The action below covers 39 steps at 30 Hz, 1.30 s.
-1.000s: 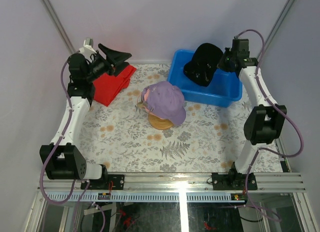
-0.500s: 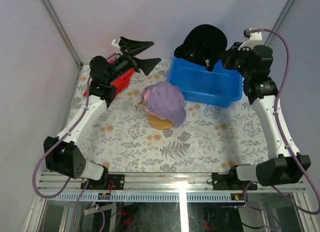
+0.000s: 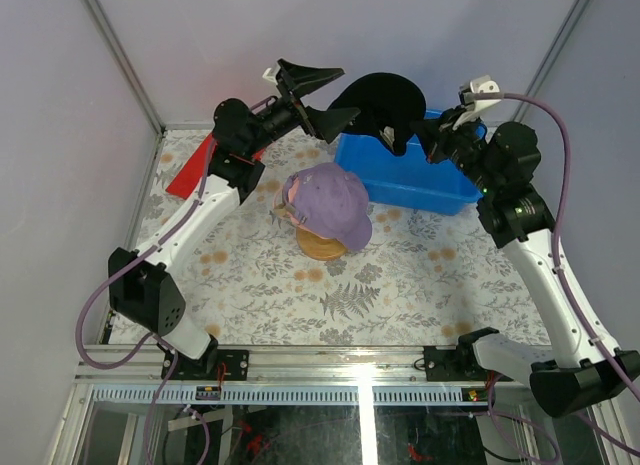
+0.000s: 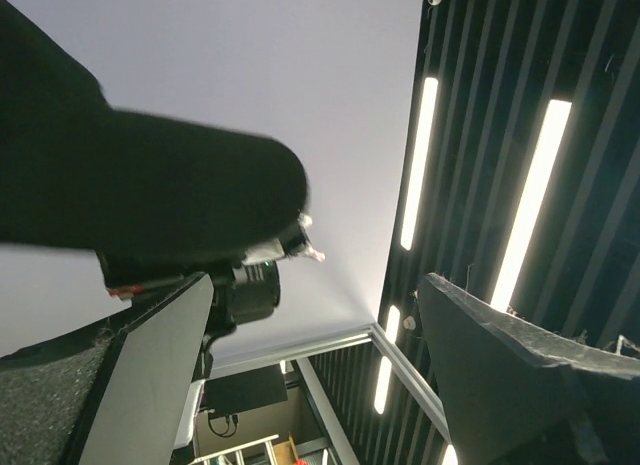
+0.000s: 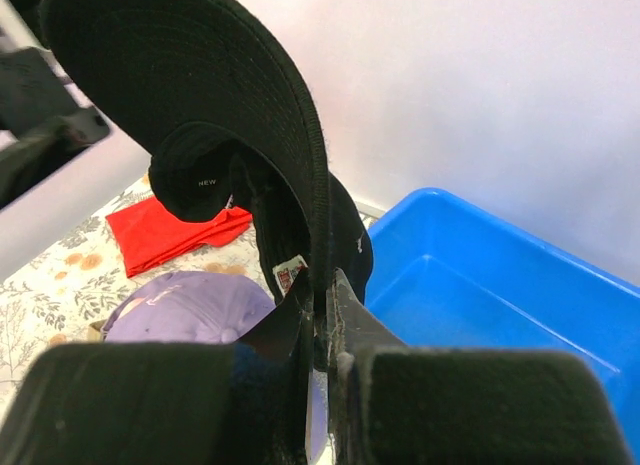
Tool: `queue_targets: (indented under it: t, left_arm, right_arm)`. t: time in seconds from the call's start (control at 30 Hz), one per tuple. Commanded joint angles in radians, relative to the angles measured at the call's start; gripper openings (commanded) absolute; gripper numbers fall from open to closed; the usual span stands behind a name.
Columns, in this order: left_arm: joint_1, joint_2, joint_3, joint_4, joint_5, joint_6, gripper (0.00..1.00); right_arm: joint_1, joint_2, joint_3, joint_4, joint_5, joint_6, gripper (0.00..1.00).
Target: Stack the hats
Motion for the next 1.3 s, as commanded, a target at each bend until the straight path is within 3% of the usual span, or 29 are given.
queue_targets:
  t: [0.0,0.47,0.7,0.77,0.87,0.93,1.03,1.13,1.27]
  left_arm:
    - [-0.006,0.006,-0.003,0.032,-0.014,-0.011,0.84]
    - [-0.010,0.054,0.005,0.027,-0.018,0.004,0.80]
    - [-0.035,0.065,-0.042,0.048,-0.012,0.005,0.45]
    - [-0.039,0.068,-0.055,0.067,-0.016,0.005,0.25]
    - [-0.040,0.079,-0.063,0.107,-0.021,-0.005,0.02]
    - [-0.039,0.096,-0.070,0.162,-0.027,-0.019,0.00]
    - [-0.038,0.131,-0.072,0.292,-0.062,-0.026,0.00]
    - [-0.032,0.173,-0.047,0.383,-0.101,0.016,0.00]
    - [-0.018,0.219,0.014,0.433,-0.128,0.126,0.00]
  right_arm:
    - [0.053,-0.059,0.001,0.076,0.036,-0.057,0.00]
    - [0.089,-0.211,-0.173,0.123,-0.032,-0.340,0.00]
    - [0.090,-0.233,-0.170,0.082,-0.052,-0.414,0.00]
    - [0.089,-0.235,-0.167,0.069,-0.056,-0.424,0.00]
    - [0.089,-0.232,-0.162,0.053,-0.037,-0.413,0.00]
    - [0.089,-0.225,-0.148,0.047,0.005,-0.372,0.00]
    - [0.090,-0.210,-0.111,0.018,0.058,-0.302,0.19]
    - [0.090,-0.199,-0.065,-0.014,0.119,-0.206,0.47]
    - [0.090,-0.196,-0.003,-0.039,0.195,-0.033,0.54]
